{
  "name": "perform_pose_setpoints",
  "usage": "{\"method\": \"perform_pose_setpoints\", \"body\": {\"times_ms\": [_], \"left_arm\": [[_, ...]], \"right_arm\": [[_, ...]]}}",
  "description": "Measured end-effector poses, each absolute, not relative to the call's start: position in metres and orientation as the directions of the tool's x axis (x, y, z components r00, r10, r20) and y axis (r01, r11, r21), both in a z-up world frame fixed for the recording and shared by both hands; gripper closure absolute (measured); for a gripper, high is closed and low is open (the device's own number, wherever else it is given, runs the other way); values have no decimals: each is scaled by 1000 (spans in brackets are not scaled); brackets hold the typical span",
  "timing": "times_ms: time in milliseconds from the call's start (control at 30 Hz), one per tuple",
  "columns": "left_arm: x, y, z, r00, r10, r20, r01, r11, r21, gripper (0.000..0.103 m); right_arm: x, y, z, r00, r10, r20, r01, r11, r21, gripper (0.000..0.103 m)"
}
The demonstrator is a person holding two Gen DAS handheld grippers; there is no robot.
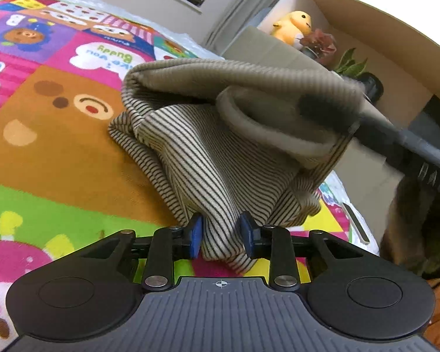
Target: Fold clothes
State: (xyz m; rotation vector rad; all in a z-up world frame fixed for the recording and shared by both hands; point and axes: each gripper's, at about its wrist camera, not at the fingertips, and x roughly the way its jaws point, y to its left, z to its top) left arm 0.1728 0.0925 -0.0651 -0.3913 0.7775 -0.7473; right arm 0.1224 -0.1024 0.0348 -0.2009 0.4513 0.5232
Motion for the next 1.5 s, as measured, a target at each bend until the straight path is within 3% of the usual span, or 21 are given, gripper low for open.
{"method": "perform_pose_setpoints", "body": {"times_ms": [133,233,300,367,500,567,600,667,800,933,1100,1367,1467,1500], "left_arm": [[175,111,-68,502,-689,-522,386,719,-578,59],[174,135,-63,557,-636,-534,321,758,-568,58],[174,151,-60,596,-604,-530,273,772,-574,54],[175,162,-58,617,-587,-525,235,773,-589,50],[175,172,-56,630,-570,-527,196,774,-603,44],[175,170,-56,624,-575,-529,198,772,-604,43],[175,169,-56,621,-578,-530,201,771,-604,43],[174,167,-55,617,-582,-530,210,770,-603,42],[175,165,-55,618,-584,-527,218,771,-599,42],[176,158,-51,617,-587,-525,229,772,-594,42],[175,142,-29,619,-594,-514,298,783,-546,42],[202,66,19,560,-724,-403,513,685,-517,39],[219,41,2,537,-704,-465,489,708,-509,41],[223,35,-6,537,-683,-496,474,730,-492,46]], "right_arm": [[131,-87,-2,711,430,-556,-550,833,-60,95],[107,-63,-23,773,341,-535,-564,755,-334,87],[88,-49,-35,812,312,-493,-554,678,-483,56],[79,-44,-40,829,310,-465,-541,653,-530,39],[81,-42,-54,847,286,-448,-516,641,-568,26],[83,-44,-64,855,274,-440,-507,617,-602,28],[83,-46,-63,856,276,-438,-510,597,-620,40],[83,-51,-60,856,279,-435,-513,556,-654,55],[83,-69,-29,859,279,-430,-512,479,-713,71],[79,-77,-21,845,269,-462,-535,387,-751,73],[69,-70,-56,793,297,-532,-606,297,-738,74],[80,-60,-60,788,339,-514,-615,391,-685,72],[81,-67,-50,782,353,-514,-623,460,-632,67],[82,-72,-45,778,360,-515,-628,493,-603,64]]}}
